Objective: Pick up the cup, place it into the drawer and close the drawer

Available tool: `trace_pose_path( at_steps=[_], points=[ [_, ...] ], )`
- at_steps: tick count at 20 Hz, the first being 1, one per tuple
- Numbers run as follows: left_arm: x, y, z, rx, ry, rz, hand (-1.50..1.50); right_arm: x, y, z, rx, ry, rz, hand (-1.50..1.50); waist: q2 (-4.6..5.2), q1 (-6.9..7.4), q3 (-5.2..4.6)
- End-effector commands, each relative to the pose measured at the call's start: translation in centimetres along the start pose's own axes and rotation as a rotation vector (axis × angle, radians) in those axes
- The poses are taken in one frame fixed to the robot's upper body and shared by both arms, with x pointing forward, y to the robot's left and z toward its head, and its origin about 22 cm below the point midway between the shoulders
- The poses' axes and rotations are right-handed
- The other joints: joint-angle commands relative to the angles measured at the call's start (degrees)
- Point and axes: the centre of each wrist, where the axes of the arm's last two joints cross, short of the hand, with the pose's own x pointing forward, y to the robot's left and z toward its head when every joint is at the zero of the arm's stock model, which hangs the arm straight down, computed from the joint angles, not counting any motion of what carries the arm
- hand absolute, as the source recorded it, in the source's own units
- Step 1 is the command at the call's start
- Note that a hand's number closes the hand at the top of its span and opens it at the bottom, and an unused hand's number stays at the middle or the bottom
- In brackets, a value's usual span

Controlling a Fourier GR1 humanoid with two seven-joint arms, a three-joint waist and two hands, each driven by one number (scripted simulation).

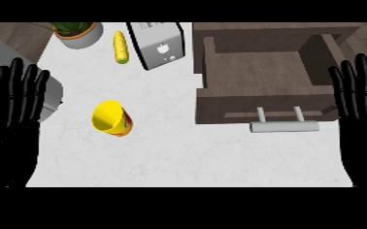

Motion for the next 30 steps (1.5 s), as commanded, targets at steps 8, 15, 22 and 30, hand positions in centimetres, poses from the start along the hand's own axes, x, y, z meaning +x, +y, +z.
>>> trace_pose_path(
  at_steps=[8,15,22,30],
  points=[
    [-2.7,0.6,-0.8,-0.092,0.187,0.282,-1.50,-1.4,0.4,-0.7,0.204,0.123,-0.020,-1.50,0.42,1.34,-0.78],
    [-7.0,4.2,0.1,-0.072,0.261,0.272,-1.50,-1.3,2.4,-0.9,0.198,0.130,-0.052,-1.50,0.10,1.05,-0.76],
    [-12.3,5.4,1.0,-0.047,0.337,0.249,-1.50,-3.2,0.9,-2.8,0.212,0.104,-0.042,-1.50,0.15,0.96,-0.76],
    [-16.7,5.2,0.6,0.005,0.424,0.157,-1.50,-2.0,-0.8,-5.2,0.198,0.095,-0.011,-1.50,0.18,0.77,-0.76]
  ],
)
